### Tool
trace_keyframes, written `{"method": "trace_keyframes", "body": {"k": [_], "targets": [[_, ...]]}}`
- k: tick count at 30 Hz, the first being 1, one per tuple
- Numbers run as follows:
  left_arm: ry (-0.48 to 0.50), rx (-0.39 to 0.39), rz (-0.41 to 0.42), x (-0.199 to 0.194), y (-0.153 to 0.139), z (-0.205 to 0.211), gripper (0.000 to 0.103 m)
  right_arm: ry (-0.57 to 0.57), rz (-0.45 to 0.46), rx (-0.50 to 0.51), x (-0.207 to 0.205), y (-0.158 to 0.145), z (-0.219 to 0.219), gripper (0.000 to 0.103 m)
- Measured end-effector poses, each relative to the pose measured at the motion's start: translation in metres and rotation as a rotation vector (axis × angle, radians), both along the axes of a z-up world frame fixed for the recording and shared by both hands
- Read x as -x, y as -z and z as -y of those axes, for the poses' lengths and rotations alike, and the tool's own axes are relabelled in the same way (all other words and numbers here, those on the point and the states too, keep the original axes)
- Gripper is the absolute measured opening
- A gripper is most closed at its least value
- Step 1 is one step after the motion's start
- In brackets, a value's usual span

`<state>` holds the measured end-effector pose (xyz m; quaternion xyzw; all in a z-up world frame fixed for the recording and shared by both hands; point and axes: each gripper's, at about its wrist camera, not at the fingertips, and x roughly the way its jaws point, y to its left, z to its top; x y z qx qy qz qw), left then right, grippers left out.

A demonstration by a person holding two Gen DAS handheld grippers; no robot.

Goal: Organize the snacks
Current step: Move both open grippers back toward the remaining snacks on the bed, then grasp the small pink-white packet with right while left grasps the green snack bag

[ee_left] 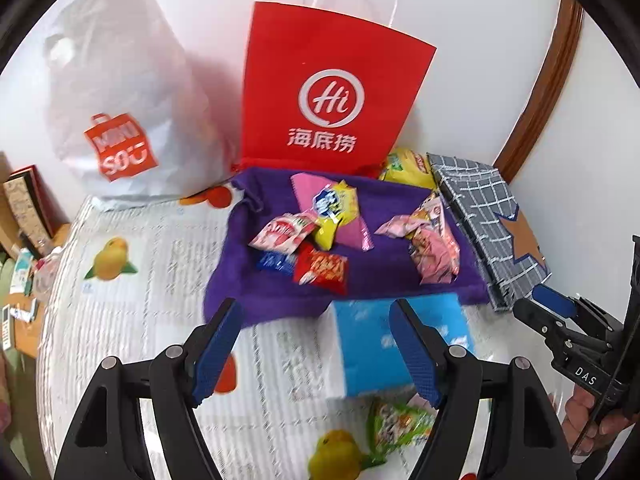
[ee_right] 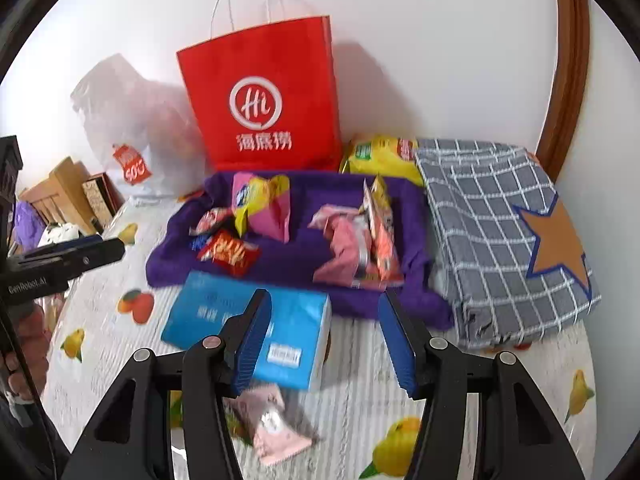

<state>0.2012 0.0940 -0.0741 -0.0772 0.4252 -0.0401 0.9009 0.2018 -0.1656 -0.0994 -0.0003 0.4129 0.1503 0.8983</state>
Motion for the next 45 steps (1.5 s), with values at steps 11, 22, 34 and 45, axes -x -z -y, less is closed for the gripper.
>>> {"method": "trace_keyframes", "body": {"k": [11, 22, 34, 45], "targets": [[-0.040, 0.024, -0.029, 0.035, 0.032, -0.013, 0.074, -0.071, -0.096, 0.007, 0.040, 0.051, -0.010, 0.056], [-0.032, 0.035, -0.072, 0.047, 0.064, -0.017, 0.074, -0.208, -0.202, 0.071, 0.049, 0.108, -0.042, 0.051], [0.008, 0.089, -0.069, 0.056, 0.072, -0.009, 0.074, -0.214, -0.119, 0.119, 0.054, 0.119, -0.051, 0.039], [0.155, 0.113, -0.047, 0.060, 0.073, 0.047, 0.080, -0.086, -0.096, 0.069, 0.066, 0.111, 0.011, 0.036]]}}
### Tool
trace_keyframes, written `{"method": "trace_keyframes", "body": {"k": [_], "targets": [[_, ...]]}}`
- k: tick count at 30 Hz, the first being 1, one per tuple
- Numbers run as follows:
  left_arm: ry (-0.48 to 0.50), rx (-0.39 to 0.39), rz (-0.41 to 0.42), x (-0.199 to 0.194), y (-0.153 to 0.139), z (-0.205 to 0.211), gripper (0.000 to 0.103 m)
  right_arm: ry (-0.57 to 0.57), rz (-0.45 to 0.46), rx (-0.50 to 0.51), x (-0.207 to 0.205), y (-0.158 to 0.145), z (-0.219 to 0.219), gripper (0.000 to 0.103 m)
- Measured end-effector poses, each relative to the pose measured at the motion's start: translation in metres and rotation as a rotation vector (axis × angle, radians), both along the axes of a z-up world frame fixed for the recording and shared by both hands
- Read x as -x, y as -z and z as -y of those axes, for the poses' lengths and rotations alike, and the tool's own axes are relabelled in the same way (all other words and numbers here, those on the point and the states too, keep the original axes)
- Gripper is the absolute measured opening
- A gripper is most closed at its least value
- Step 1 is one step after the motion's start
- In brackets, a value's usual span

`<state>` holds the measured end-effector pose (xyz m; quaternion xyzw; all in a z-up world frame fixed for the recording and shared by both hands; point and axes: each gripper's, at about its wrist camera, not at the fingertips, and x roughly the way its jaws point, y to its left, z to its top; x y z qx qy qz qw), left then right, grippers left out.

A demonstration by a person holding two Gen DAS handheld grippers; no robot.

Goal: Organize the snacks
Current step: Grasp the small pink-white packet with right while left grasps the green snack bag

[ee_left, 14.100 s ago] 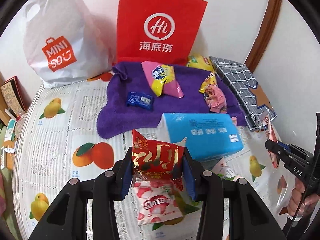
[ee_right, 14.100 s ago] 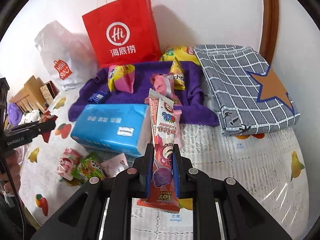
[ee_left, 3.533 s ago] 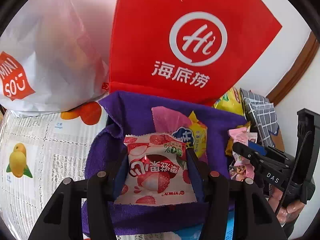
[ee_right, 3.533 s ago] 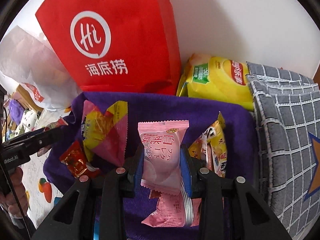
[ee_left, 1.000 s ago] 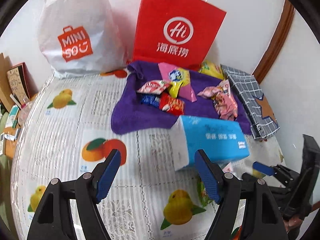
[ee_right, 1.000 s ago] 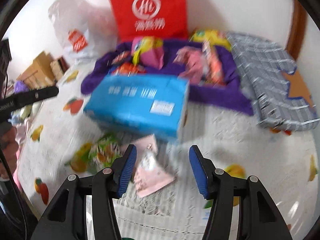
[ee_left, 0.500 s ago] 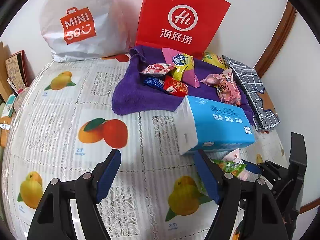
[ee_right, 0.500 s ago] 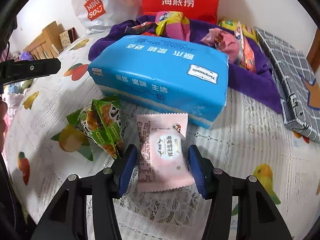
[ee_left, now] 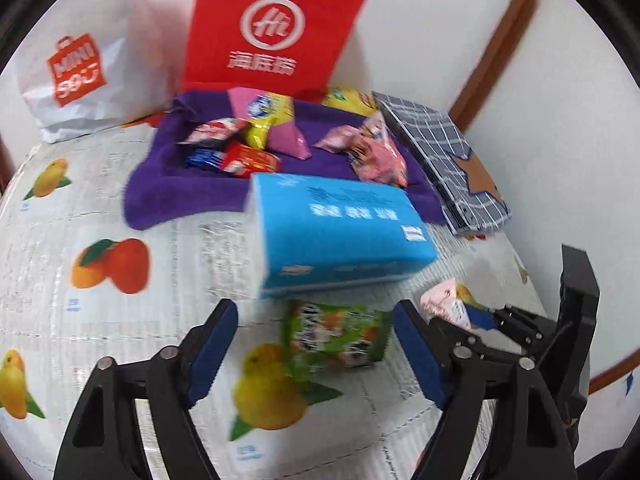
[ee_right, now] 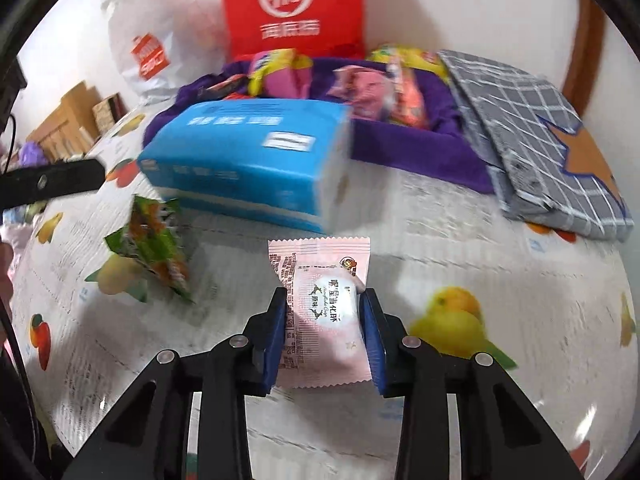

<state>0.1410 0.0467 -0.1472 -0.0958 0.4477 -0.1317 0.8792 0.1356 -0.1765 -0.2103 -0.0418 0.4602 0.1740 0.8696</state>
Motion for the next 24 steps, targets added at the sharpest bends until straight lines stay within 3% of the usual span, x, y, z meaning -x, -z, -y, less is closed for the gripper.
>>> {"method": "trace_keyframes", "body": {"k": [5, 8, 16, 20, 24], "targets": [[0.022, -0.069, 0.012, 0.001, 0.008, 0.021, 0.080, 0.058, -0.002, -0.003, 0.000, 0.004, 0.025, 0.036], [0.025, -0.072, 0.000, -0.002, 0.016, 0.027, 0.080, 0.071, -0.007, -0.012, 0.000, 0.008, 0.032, 0.036], [0.006, -0.151, -0.052, -0.012, 0.043, 0.036, 0.080, 0.060, -0.004, -0.027, -0.002, 0.012, 0.031, 0.036], [-0.009, -0.153, -0.077, -0.016, 0.054, 0.033, 0.080, 0.059, 0.006, -0.022, -0.004, 0.013, 0.027, 0.036], [-0.020, -0.129, -0.061, -0.011, 0.049, 0.021, 0.061, 0.060, 0.013, -0.027, -0.006, 0.012, 0.024, 0.036]]}}
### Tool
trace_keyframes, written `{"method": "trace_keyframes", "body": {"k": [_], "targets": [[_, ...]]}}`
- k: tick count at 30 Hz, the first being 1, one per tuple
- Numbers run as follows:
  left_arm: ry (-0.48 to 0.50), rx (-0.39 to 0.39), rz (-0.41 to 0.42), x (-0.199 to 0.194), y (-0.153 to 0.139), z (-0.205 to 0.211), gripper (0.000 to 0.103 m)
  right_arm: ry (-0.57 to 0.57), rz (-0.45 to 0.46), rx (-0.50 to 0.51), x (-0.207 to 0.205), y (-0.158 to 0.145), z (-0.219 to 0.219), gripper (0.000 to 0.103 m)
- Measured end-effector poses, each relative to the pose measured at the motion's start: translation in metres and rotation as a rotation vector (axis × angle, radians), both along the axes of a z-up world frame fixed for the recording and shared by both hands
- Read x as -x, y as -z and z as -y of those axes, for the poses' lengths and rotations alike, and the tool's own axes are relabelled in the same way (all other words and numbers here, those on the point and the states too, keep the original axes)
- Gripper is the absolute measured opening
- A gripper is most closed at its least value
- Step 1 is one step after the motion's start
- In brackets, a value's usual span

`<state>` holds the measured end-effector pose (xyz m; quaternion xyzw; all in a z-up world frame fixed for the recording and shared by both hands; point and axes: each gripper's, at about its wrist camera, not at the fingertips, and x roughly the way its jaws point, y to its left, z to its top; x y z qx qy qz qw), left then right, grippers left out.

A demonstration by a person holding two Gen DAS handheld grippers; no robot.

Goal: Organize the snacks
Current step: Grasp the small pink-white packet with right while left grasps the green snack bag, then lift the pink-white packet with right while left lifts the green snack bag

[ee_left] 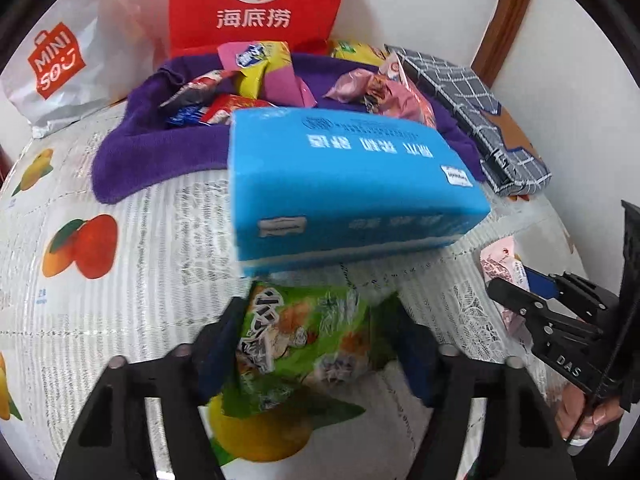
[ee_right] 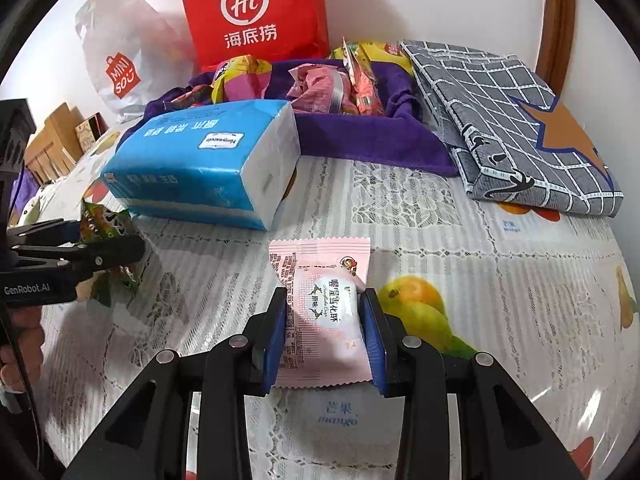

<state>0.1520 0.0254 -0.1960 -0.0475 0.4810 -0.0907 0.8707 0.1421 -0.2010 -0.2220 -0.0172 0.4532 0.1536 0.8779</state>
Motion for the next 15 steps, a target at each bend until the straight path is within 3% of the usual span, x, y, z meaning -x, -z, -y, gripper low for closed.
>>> {"method": "trace_keyframes", "body": {"k": [5, 9, 15], "targets": [[-0.044, -0.025, 0.011, 0.004, 0.001, -0.019, 0.058, 0.008, 0.019, 0.011, -0.005, 0.000, -0.007, 0.036], [-0.067, 0.002, 0.052, 0.007, 0.003, -0.025, 0.058, 0.027, 0.053, 0.013, -0.006, 0.002, -0.009, 0.037], [-0.104, -0.043, 0.119, 0.011, 0.007, -0.021, 0.058, 0.032, 0.057, 0.015, -0.009, 0.005, -0.010, 0.038]]}}
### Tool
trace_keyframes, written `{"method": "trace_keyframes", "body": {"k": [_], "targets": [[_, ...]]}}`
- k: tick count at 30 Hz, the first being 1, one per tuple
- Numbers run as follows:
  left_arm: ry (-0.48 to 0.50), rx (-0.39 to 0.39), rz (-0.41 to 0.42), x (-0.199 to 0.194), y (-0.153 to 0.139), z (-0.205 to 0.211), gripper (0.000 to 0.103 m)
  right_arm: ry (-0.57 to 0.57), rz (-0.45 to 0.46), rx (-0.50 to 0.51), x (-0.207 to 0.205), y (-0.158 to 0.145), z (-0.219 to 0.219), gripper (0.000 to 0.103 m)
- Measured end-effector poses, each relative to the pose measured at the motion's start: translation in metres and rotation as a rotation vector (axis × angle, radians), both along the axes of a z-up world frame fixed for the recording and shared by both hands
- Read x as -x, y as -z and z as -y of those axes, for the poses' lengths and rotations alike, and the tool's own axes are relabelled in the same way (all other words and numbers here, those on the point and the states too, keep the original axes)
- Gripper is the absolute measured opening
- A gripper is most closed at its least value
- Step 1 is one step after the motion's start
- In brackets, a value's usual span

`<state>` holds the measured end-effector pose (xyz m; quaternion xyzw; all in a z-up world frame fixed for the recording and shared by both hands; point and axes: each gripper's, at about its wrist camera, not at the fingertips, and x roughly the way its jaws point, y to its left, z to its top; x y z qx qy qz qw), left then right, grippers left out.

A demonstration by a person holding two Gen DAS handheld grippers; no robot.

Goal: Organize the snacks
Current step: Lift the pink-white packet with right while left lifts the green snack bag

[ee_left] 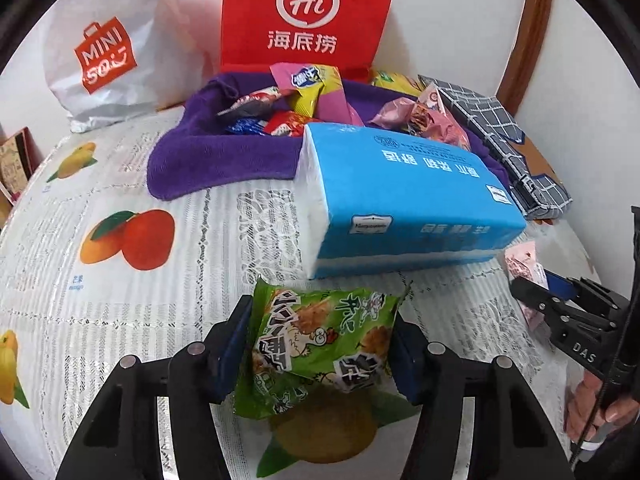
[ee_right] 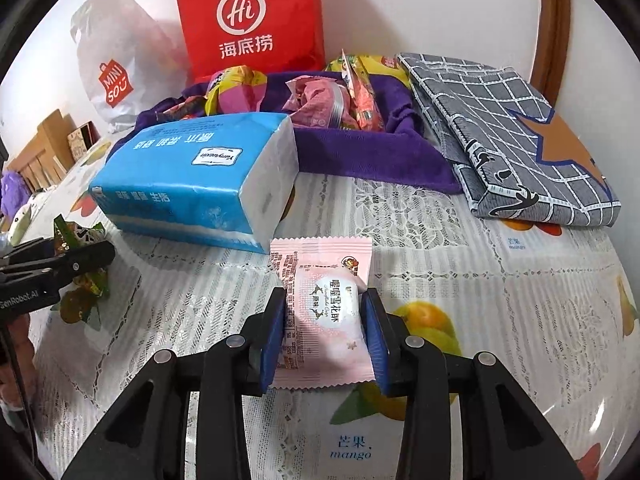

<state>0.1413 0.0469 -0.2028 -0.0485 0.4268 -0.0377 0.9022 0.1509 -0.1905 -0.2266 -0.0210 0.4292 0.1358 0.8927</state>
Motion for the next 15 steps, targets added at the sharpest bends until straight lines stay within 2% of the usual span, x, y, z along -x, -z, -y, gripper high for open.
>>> {"method": "trace_keyframes", "body": {"k": [2, 15], "targets": [[-0.001, -0.018, 0.005, -0.0002, 0.0001, 0.0021, 0.058, 0.001, 0.002, 0.008, 0.0004, 0.0002, -0.0005, 0.038], [-0.011, -0.003, 0.008, -0.0012, 0.0004, -0.0002, 0.060, -0.009, 0.000, 0.022, 0.0028, 0.0008, -0.0018, 0.042]]}}
